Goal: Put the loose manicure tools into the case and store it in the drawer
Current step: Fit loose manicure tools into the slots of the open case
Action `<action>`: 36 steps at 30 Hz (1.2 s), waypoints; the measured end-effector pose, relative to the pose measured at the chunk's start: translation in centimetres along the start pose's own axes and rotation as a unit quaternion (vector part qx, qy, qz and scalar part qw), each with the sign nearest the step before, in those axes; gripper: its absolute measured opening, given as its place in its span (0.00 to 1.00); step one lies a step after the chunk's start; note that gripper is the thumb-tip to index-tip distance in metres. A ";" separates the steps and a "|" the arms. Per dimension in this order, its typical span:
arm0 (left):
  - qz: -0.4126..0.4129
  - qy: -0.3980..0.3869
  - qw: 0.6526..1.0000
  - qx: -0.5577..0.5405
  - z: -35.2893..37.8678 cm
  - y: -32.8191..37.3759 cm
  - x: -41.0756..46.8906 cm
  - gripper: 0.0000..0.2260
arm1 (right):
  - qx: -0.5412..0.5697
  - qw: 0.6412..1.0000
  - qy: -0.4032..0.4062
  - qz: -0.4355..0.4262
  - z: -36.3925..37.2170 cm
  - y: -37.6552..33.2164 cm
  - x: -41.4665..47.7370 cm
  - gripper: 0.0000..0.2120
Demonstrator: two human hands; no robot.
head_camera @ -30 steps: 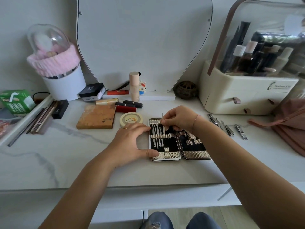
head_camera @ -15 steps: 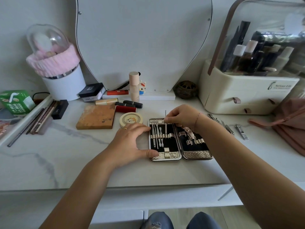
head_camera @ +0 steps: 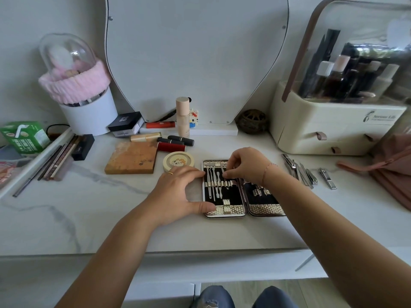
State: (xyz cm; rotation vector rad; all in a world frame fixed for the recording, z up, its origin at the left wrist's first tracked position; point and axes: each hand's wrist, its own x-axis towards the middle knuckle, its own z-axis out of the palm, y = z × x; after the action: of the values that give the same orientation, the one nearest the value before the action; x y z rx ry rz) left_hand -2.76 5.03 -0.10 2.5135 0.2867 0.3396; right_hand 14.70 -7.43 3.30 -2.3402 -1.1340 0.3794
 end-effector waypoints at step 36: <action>-0.006 0.002 1.000 -0.011 0.1 -0.4 0.1 0.46 | 0.041 0.966 0.254 -0.005 -2.6 5.9 -6.3 0.07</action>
State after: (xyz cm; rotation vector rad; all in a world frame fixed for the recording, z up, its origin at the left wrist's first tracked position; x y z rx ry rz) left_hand -2.71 5.28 -0.38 2.4884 0.2986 0.3405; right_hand 15.79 -16.32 2.35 -2.1768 -0.8575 -0.1736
